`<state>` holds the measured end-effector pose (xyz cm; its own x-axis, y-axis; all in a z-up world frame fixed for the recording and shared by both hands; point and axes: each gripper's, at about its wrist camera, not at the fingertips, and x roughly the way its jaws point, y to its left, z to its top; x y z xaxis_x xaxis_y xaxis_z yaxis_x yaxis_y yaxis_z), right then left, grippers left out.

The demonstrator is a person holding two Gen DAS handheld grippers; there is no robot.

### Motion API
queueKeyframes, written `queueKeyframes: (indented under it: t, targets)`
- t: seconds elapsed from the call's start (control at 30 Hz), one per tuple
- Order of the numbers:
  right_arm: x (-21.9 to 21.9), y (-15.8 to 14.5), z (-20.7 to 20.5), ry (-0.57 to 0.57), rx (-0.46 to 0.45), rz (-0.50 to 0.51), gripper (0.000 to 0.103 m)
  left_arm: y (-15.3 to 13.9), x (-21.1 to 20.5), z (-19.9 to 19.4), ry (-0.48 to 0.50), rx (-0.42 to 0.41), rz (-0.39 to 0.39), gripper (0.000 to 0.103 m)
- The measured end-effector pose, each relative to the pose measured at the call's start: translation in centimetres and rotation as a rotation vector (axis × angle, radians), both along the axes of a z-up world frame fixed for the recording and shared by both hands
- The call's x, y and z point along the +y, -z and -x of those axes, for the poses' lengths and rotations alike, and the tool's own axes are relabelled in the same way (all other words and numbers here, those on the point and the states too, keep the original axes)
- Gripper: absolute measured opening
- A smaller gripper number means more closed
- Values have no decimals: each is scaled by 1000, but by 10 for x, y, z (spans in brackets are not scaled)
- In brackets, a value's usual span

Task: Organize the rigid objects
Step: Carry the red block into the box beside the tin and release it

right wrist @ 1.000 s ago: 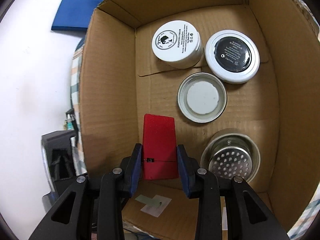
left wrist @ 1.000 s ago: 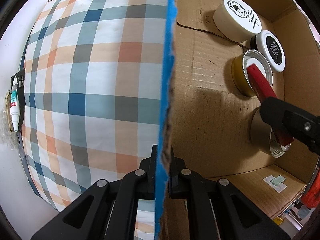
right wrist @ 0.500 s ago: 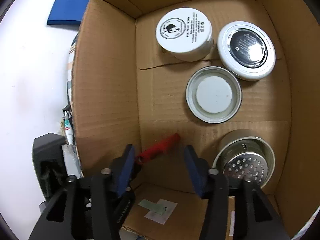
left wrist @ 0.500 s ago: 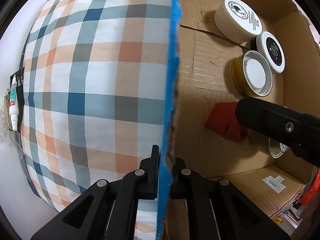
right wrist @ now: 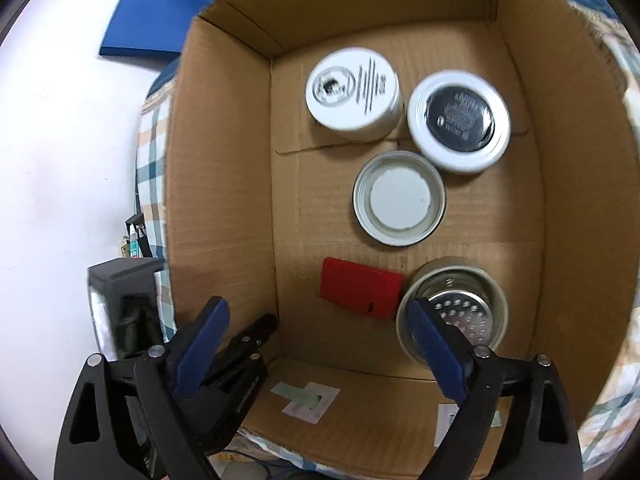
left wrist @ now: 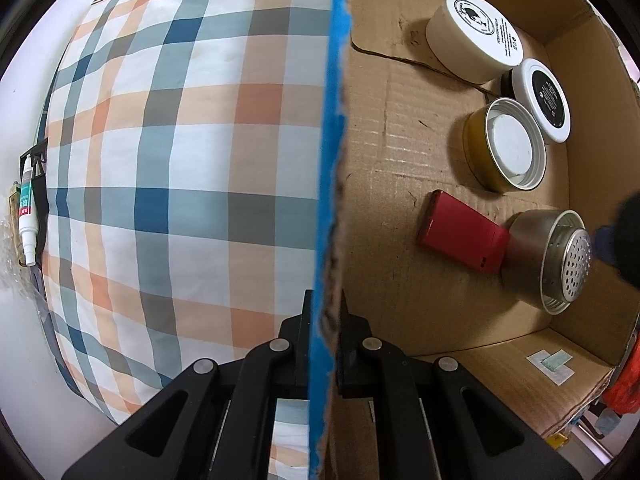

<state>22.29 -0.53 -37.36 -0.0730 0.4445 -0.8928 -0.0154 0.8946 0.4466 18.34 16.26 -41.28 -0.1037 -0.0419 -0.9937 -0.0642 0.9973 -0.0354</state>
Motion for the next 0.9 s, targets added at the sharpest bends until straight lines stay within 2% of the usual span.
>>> queueKeyframes:
  t: [0.13,0.3,0.47,0.57,0.9]
  targets:
    - [-3,-19,-4,-9,-61,47,97,0,-1,-2,1,1,0,4]
    - [-20,-46,-2,-32,-184,237,103,-1,-1,-2,1,0,1,4]
    - [-31,-63,9,-42,-225,359,103,-1,-1,-2,4,-1,-1,4]
    - [-35,-65,15,-39,-221,375,103,-2,-2,-2,6,-1,-2,4]
    - [-42,-105,35,-17,-263,352,103,-3,-6,-2,12,-4,-9,4]
